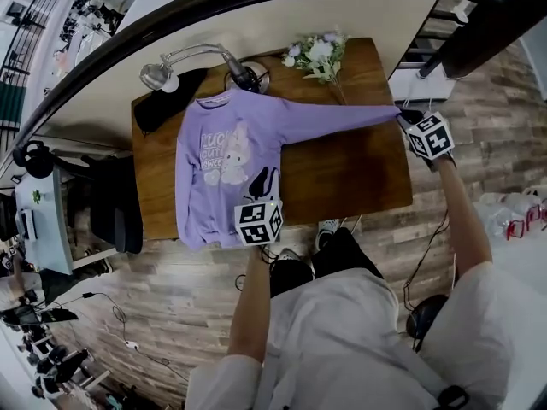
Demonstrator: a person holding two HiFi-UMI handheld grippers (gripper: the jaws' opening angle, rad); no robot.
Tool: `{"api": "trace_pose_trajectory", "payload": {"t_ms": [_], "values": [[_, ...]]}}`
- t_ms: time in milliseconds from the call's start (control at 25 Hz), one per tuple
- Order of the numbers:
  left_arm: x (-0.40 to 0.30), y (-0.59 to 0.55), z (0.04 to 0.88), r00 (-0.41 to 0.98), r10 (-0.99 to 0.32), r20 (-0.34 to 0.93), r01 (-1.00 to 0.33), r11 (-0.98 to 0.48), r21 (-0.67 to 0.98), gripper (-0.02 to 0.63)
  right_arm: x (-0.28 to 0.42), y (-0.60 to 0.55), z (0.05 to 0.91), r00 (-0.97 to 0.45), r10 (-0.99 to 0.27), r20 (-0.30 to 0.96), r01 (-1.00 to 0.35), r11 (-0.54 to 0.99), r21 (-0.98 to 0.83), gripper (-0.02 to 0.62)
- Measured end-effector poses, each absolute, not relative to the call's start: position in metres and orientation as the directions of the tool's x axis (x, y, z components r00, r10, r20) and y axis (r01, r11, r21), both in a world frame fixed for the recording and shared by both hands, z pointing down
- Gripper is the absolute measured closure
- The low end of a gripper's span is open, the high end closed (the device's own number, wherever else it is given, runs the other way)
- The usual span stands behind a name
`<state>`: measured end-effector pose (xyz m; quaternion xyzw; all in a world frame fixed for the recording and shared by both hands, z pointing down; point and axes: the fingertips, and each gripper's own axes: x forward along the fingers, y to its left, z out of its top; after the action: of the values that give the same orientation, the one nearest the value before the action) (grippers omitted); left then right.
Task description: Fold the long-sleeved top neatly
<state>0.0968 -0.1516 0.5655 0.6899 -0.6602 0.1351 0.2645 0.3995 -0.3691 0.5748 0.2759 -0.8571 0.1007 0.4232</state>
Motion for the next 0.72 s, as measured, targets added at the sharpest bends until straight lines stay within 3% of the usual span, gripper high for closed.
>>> {"api": "trace_pose_trajectory", "payload": {"t_ms": [200, 400, 720], "values": [[0.096, -0.165, 0.575, 0.060, -0.826, 0.560, -0.983, 0.048, 0.177, 0.512, 0.412, -0.380, 0.620, -0.432, -0.309, 0.847, -0.553, 0.833, 0.023, 0.554], [0.087, -0.167, 0.583, 0.023, -0.810, 0.585, -0.983, 0.089, 0.162, 0.512, 0.428, -0.388, 0.642, -0.374, -0.268, 0.888, -0.548, 0.836, 0.021, 0.465], [0.058, -0.155, 0.584, -0.038, -0.804, 0.594, -0.981, 0.143, 0.131, 0.512, 0.437, -0.391, 0.616, -0.445, -0.321, 0.836, -0.598, 0.801, -0.010, 0.465]]}}
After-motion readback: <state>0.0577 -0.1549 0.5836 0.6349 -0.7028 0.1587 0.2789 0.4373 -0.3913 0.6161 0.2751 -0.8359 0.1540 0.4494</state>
